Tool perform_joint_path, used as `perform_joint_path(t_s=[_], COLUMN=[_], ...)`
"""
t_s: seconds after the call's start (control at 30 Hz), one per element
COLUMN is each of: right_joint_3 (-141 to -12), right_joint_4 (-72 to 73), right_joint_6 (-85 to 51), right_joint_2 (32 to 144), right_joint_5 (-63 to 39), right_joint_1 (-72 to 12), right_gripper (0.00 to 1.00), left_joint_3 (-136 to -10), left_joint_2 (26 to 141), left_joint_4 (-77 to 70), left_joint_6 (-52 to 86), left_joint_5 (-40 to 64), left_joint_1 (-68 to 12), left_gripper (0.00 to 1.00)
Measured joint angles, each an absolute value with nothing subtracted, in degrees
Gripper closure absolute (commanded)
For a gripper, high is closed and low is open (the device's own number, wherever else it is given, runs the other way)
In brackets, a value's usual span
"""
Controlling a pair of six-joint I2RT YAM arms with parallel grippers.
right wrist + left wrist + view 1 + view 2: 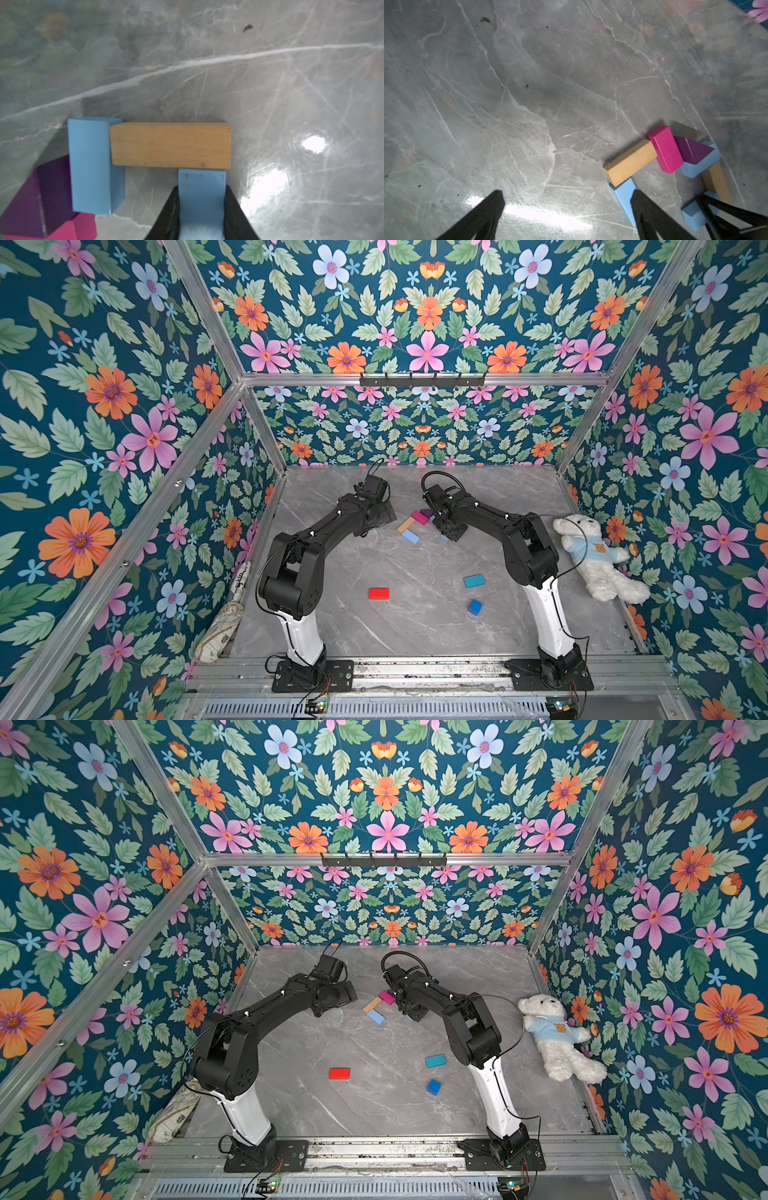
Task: Assemble a heart with building blocks
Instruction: Assemble the building block at the center of the board.
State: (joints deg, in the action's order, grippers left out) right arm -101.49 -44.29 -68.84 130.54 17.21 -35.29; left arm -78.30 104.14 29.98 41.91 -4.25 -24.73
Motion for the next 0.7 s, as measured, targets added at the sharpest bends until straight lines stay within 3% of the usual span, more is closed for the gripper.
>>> perform_joint_path(t_s=[0.7], right_joint_3=[-102.37], right_joint_4=[-46.04], right_joint_6=[-68.23], right_joint_2=[130.58], right_joint_5=[17.02], right_joint_1=[-35.24], right_gripper=[1.00], left_joint_3=[-77.17], left_joint_2=[104.66], left_joint_4=[29.28], left_joint_6=[42.17], left_joint_5=[-1.41], left_joint_1=[-23.62], left_gripper=[0.01])
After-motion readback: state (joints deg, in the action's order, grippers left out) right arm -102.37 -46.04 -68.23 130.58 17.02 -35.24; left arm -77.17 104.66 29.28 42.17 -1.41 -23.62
